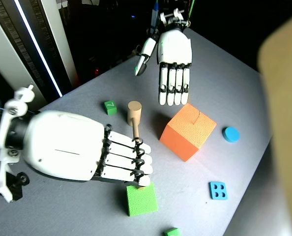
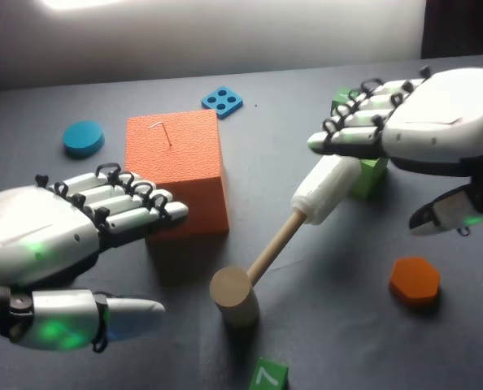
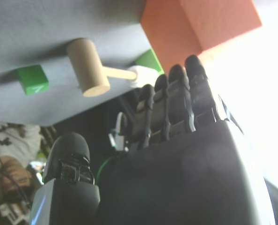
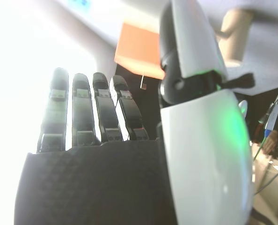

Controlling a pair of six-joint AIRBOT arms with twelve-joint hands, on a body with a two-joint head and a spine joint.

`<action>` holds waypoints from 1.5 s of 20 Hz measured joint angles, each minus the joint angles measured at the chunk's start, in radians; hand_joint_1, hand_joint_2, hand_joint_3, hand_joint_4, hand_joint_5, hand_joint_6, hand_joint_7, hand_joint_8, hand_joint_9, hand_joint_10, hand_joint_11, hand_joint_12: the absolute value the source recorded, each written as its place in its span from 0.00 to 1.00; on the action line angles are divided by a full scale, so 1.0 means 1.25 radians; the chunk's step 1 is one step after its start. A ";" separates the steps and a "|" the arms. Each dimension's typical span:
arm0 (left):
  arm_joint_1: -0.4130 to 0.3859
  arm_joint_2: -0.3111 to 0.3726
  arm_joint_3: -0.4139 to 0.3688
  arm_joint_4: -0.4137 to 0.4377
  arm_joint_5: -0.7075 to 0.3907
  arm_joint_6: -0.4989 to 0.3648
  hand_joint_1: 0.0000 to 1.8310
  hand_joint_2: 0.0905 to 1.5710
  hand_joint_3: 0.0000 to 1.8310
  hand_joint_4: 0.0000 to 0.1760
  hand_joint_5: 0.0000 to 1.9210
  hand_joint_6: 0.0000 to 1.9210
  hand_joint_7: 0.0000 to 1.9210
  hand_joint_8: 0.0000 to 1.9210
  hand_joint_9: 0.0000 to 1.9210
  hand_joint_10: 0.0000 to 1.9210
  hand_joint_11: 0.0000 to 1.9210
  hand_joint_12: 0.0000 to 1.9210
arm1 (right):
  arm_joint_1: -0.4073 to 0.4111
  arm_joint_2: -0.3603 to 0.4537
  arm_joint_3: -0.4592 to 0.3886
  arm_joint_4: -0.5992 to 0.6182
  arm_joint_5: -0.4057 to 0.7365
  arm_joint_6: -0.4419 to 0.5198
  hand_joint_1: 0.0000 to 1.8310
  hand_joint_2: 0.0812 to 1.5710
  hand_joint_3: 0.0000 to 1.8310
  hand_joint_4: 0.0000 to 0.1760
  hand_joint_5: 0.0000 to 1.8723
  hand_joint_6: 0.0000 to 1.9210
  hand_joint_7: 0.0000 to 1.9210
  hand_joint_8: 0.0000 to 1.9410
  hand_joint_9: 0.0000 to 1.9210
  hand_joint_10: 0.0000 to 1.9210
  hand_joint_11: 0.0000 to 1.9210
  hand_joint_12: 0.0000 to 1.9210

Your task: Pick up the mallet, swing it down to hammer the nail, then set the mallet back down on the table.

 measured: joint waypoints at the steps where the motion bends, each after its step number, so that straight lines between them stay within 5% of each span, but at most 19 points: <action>1: 0.000 0.000 0.007 -0.001 -0.001 0.000 0.00 0.80 0.00 0.00 0.05 0.00 0.05 0.00 0.04 0.00 0.00 0.12 | 0.003 -0.012 0.005 -0.001 -0.004 -0.001 0.64 0.62 0.00 0.00 0.03 0.00 0.02 0.00 0.01 0.00 0.00 0.13; 7: 0.002 0.001 0.036 0.000 -0.015 -0.002 0.00 0.80 0.00 0.00 0.05 0.00 0.05 0.00 0.05 0.00 0.00 0.12 | 0.006 -0.106 0.074 0.000 -0.032 -0.003 0.65 0.63 0.00 0.00 0.03 0.00 0.02 0.00 0.01 0.00 0.00 0.18; 12: 0.002 -0.001 0.055 0.008 -0.015 -0.001 0.00 0.80 0.00 0.00 0.07 0.01 0.08 0.01 0.06 0.00 0.00 0.13 | 0.005 -0.164 0.143 0.000 -0.046 -0.009 0.64 0.66 0.01 0.00 0.05 0.00 0.03 0.00 0.02 0.00 0.00 0.06; 30: -0.055 -0.060 0.118 0.026 0.012 -0.013 0.00 0.81 0.00 0.00 0.07 0.00 0.09 0.00 0.07 0.00 0.00 0.15 | -0.019 -0.307 0.266 0.000 -0.091 -0.043 0.64 0.62 0.00 0.00 0.07 0.00 0.07 0.00 0.06 0.00 0.00 0.22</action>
